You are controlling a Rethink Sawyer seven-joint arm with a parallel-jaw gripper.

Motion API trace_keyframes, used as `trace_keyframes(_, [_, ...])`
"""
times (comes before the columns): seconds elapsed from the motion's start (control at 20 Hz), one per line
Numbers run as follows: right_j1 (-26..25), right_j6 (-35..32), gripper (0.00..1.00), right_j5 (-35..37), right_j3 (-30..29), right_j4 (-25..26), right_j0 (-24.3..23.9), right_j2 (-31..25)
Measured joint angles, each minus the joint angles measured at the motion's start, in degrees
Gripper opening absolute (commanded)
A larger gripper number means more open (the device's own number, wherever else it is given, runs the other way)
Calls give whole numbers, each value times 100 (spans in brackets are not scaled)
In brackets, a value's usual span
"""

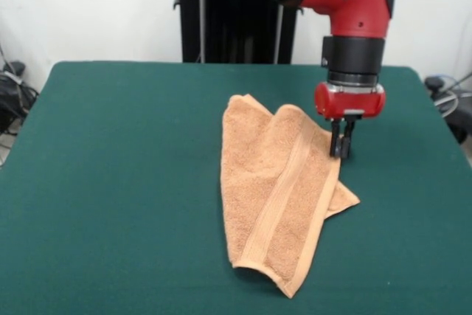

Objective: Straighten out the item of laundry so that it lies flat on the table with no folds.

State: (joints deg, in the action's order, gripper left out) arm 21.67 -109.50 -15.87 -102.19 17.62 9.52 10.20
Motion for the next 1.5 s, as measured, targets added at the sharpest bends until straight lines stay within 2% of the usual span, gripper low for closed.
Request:
trace_keyframes(0.65, [417,0,0,711,-6,2,-119,-279])
trace_keyframes(1.2, [654,0,0,953,-21,49,-296,-389])
trace_keyframes(1.5, [822,0,0,985,-116,321,-673,-729])
